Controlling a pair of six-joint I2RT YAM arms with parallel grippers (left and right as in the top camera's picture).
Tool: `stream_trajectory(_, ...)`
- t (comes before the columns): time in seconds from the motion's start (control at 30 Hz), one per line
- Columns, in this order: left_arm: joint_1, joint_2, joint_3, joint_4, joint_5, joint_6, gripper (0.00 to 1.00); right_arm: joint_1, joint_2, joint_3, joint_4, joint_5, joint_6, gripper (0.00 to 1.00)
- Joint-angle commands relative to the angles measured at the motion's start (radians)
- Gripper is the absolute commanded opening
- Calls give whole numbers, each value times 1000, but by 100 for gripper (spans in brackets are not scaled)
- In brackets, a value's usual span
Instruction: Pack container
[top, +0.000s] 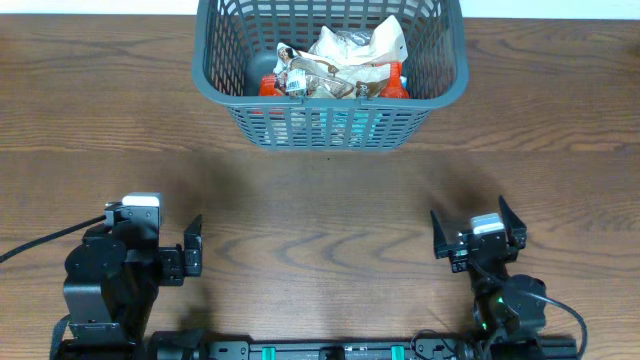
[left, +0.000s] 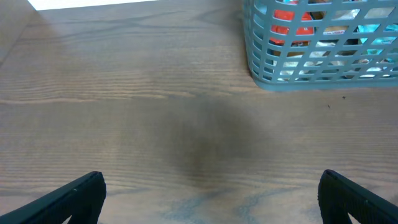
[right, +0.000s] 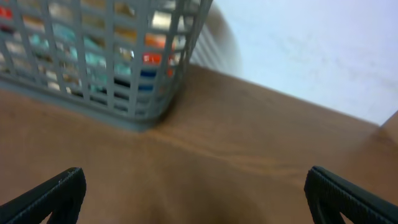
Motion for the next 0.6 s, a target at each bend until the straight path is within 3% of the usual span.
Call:
stream_trajectory(0.0, -2, -3, -1, 1, -12, -12, 99, 4, -10, -6, 5, 35, -3, 99)
stream_trajectory(0.57, -2, -3, -2, 1, -12, -12, 99, -35, -10, -5, 6, 85, 136, 99)
